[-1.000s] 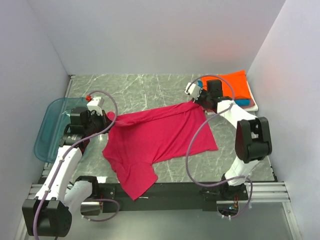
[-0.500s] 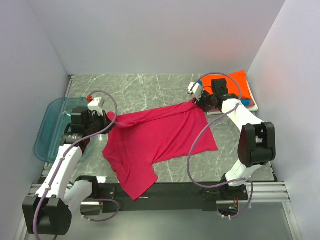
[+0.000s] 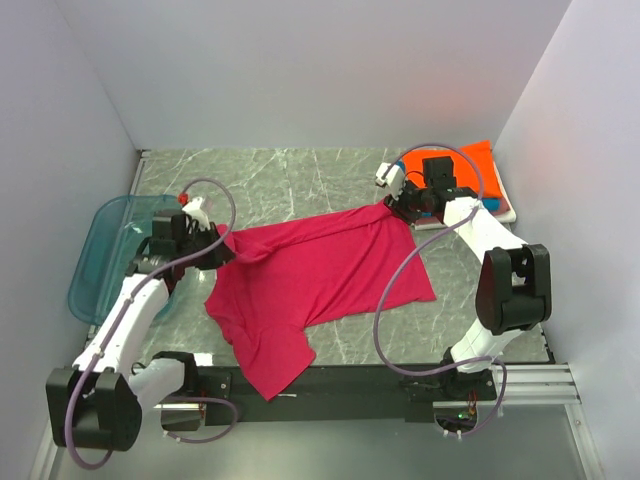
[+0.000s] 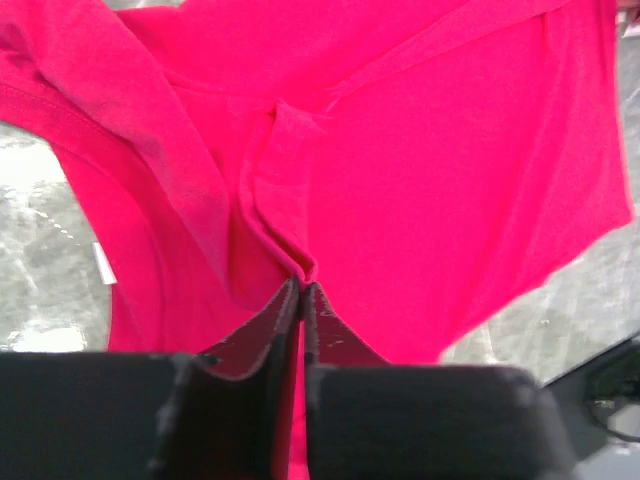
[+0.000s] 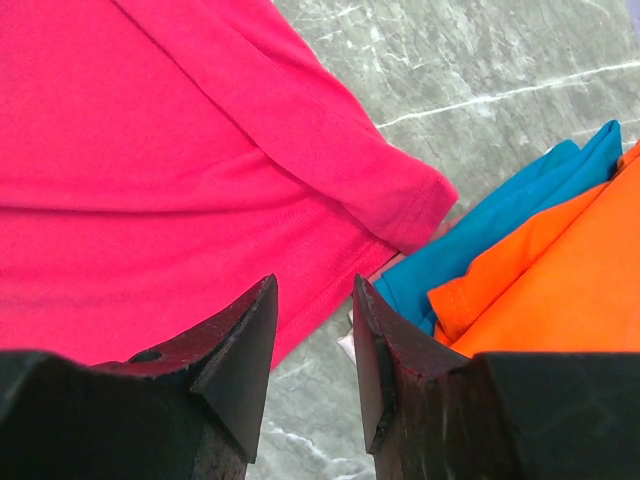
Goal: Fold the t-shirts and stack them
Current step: Fold the tshirt
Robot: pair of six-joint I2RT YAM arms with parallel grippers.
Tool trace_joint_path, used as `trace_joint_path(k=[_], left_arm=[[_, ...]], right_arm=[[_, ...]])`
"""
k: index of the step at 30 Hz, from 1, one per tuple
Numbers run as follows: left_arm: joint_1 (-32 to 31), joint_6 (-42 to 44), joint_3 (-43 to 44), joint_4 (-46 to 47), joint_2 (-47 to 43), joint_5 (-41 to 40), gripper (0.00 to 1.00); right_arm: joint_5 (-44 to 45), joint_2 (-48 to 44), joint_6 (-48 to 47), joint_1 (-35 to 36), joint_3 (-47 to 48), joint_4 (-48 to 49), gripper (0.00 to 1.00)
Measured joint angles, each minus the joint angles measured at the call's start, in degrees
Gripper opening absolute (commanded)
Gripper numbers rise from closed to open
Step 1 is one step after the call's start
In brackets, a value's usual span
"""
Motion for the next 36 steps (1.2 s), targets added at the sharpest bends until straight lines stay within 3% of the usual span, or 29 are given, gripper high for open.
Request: trace_joint_path(k=[3,6,10,16,18,21,22,30,36], left_arm=[[-0.26,-1.20,3.78,-2.56,3.08,0.66,0.48],[-0.28,-2.62,7.52,-5.20,4.87,1.75,0.55],[-0.35,-5.29,8.09,-7.69,0.52,-2.64,0.76],[-0.35,-11.80,7.78,-6.14,-5.11,-14.27,0.75],[-0.35,-13.53,8.44,-5.20,-0.63,-16.79,0.68],[-0.26,-14.58,9.55,-3.34,9.46,-18.08,0.48],[-0.24,-14.47,9.66,-3.04,12.07,-17.70,0.46],[-1.84,-6.25,10.21,-2.58,17.11,-5.97,0.53],[-6.01,0.31,15.10,-4.52,22.51,-7.37,0.53]], right_arm=[[-0.42,0.00,0.11,0.00,0.00,-0.04,0.43],[-0.85,0.00,0.42,0.00,-0.02,-0.07,0.43],[-1.44,-0.02,1.11,0.00,-0.02,-0.04,0.43],[-2.45,-0.02,2.64,0.00,-0.04,-0.15,0.43],[-3.02,-0.17,3.23,0.00,-0.46,-0.11,0.43],[-3.21,-1.31,4.13,0.00,-2.71,-0.11,0.43],[-3.13,-1.81,4.46,0.00,-3.56,-0.15,0.44],[-1.53,-1.51,0.46,-0.07,-1.25,-4.55,0.45],[-6.03,6.27,-8.68,-0.24,10.88,-13.60,0.45]])
